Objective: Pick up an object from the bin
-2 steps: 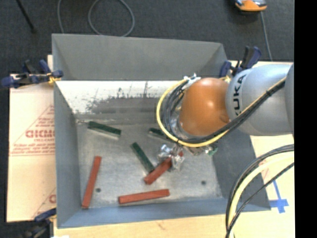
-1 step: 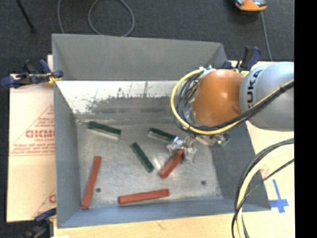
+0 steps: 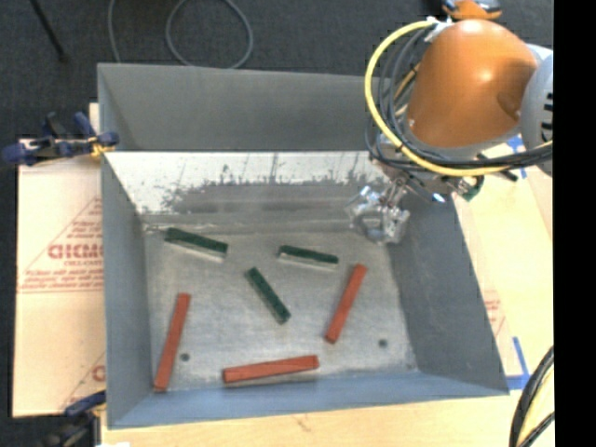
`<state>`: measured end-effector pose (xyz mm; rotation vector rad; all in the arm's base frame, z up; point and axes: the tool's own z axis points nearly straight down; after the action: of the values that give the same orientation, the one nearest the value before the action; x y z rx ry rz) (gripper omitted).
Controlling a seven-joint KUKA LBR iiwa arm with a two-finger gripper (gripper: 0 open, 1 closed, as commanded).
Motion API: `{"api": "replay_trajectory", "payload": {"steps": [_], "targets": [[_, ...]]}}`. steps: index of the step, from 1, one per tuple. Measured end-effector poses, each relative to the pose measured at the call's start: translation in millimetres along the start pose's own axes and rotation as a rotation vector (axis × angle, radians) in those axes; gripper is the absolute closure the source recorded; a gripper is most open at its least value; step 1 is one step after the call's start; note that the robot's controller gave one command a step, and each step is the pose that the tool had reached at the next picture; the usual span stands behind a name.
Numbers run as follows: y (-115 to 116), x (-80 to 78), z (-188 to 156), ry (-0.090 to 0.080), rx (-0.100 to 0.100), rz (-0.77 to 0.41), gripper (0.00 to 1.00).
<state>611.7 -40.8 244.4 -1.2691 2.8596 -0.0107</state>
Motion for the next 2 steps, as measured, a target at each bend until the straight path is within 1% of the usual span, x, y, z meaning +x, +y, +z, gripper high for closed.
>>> {"api": "replay_trajectory", "payload": {"steps": [1,2], "targets": [[2,1.1,5,0.005,-0.010,0.002,0.00],[66,-62.2,141,0.007,-0.017,-0.182,0.00]]}}
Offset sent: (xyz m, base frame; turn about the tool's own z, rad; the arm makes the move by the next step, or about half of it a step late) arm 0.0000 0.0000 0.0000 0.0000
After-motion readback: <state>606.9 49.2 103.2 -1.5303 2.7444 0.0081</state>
